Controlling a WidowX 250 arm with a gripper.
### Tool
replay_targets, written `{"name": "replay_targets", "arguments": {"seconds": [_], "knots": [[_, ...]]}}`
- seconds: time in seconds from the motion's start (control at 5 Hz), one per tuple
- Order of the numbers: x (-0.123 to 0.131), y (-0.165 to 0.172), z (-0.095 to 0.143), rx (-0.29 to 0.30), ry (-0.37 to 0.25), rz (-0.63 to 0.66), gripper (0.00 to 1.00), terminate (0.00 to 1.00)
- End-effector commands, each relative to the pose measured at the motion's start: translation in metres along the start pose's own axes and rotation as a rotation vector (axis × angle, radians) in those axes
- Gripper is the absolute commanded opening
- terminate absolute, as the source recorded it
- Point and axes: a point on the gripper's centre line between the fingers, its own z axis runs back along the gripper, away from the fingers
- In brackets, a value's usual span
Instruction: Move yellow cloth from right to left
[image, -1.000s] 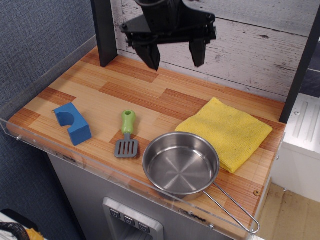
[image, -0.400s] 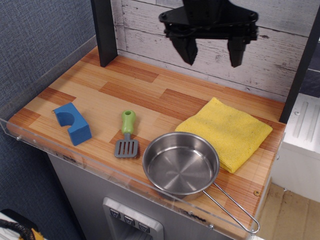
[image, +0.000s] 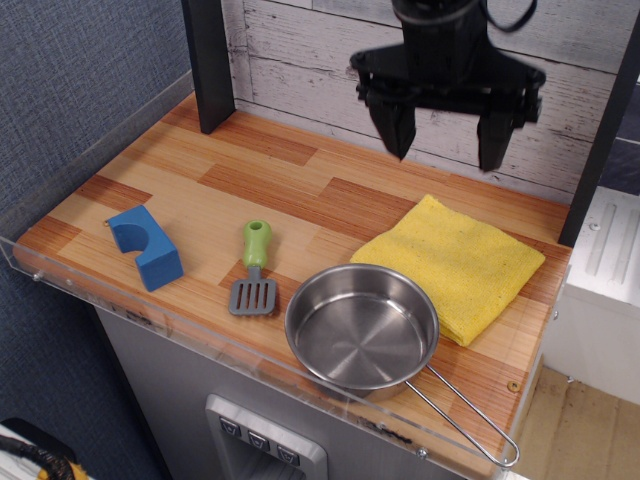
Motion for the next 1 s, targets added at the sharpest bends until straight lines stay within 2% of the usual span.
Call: {"name": "replay_targets", "arguments": {"seconds": [0.0,0.2,0.8], "knots": [[0.004,-0.007,-0.02,0.015,0.018,-0.019,1.0,0.0],[0.002,-0.008,-0.041,0.026,0.053,-0.021,1.0,0.0],[-0.005,-0.008,-0.076,0.061,0.134,-0.04,1.0,0.0]]}}
